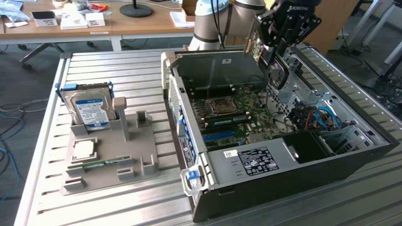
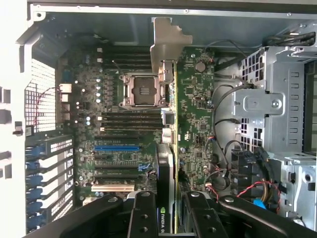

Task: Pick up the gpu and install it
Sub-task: 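Pick up the gpu and move the gpu toward the slot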

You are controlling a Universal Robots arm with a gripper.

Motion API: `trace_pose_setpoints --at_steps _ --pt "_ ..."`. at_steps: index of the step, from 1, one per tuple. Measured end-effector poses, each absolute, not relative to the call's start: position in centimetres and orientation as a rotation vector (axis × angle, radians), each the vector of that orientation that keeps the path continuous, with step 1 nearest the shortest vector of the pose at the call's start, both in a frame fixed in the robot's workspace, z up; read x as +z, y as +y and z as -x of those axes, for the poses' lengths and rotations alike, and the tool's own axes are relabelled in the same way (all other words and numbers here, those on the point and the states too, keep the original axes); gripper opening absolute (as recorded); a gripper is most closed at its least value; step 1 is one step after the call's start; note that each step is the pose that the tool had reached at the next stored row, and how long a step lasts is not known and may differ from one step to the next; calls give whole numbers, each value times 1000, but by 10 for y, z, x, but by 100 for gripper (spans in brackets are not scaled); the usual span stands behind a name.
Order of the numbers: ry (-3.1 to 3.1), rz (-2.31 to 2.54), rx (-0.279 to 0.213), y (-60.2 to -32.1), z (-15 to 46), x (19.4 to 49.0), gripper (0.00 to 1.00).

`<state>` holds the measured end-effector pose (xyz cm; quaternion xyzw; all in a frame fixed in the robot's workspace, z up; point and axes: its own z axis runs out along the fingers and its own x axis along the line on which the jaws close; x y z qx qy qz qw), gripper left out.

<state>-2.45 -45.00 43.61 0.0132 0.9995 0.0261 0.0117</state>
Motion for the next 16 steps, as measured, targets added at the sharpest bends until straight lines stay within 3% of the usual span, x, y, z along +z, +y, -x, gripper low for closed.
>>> trace_pose_setpoints --at_steps 16 --pt "3117 -41 81 -450 19 436 27"
